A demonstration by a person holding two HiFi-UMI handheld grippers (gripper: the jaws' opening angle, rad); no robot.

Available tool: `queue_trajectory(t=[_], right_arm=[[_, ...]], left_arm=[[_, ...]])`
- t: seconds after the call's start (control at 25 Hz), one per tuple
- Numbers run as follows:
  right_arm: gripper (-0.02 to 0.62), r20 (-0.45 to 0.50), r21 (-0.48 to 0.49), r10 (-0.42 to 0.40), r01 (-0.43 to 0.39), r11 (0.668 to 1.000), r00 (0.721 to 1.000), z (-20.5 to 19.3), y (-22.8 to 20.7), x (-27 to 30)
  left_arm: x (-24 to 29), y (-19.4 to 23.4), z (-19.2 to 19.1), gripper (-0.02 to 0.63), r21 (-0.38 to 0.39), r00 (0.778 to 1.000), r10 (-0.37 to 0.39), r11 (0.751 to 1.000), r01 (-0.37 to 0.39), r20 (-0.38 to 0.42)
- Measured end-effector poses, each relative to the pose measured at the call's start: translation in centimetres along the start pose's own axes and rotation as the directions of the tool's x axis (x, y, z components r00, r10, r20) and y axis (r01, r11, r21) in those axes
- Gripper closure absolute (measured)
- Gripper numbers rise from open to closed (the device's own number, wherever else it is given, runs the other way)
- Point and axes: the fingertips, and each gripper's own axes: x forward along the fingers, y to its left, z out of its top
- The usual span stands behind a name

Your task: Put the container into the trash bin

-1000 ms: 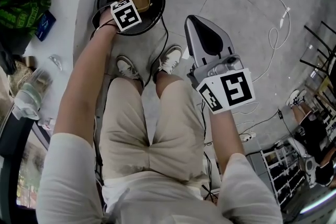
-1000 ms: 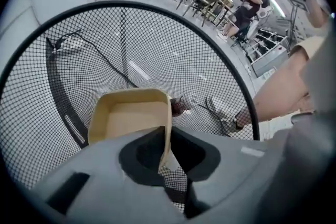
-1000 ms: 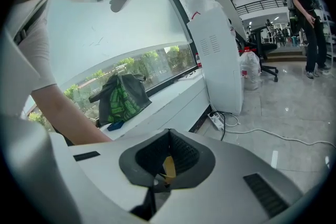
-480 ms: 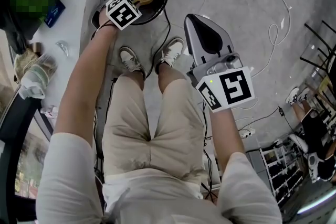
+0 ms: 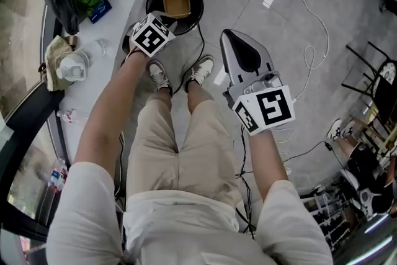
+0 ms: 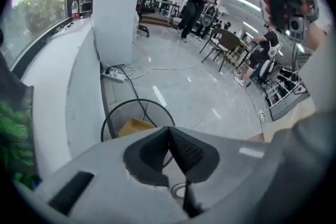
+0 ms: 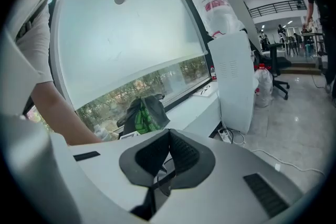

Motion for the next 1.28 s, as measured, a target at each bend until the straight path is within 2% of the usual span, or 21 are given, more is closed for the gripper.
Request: queue_trajectory(t=[0.16, 0.32, 0.4, 0.56, 0.76, 0.84, 1.0, 1.28], right_arm=[[0.594, 0.018, -0.031, 0.026, -0.026, 0.999, 1.000, 4.9, 2.3, -2.4], [0.594, 0.035, -0.049, 0.042, -0.041, 0.998, 0.998, 8.6, 4.3, -4.7], [0.594, 0.030, -0.065, 0.046, -0.044, 0.997, 0.999, 9.9, 5.4, -5.7], [0.594, 0.040, -0.059, 0.038, -0.036, 0.998, 0.998, 12.4, 7.7, -8.2], [0.594, 0.056, -0.064, 0.035, -0.031, 0.997, 0.998, 15.1, 10.4, -11.3], [0.594, 0.072, -0.068, 0.037, -0.033, 0.997, 0.997, 16.4, 11.5, -12.3], [0.594, 0.102, -0.074, 0.039, -0.032, 0.997, 0.994, 18.4, 12.6, -13.8], [0.594, 0.135, -0.096, 0.025, -0.012, 0.995, 0.991, 21.1, 13.2, -15.6]], left_arm=[[-6.6, -2.6, 2.2, 0.589, -0.047, 0.999, -0.001, 0.999, 0.003, 0.049], [-12.6, -3.8, 4.5, 0.589, -0.059, 0.986, 0.091, 0.995, -0.084, 0.137], [-15.9, -4.5, 5.6, 0.589, -0.104, 0.972, 0.118, 0.990, -0.099, 0.201], [-22.1, -5.7, 6.6, 0.589, -0.252, 0.932, 0.169, 0.964, -0.088, 0.321], [-27.7, -7.5, 6.4, 0.589, -0.308, 0.895, 0.244, 0.943, -0.128, 0.374], [-30.4, -8.0, 6.8, 0.589, -0.325, 0.866, 0.287, 0.933, -0.155, 0.410], [-34.9, -8.4, 8.7, 0.589, -0.354, 0.794, 0.373, 0.911, -0.213, 0.480], [-43.2, -8.8, 13.2, 0.589, -0.317, 0.677, 0.412, 0.910, -0.268, 0.610]])
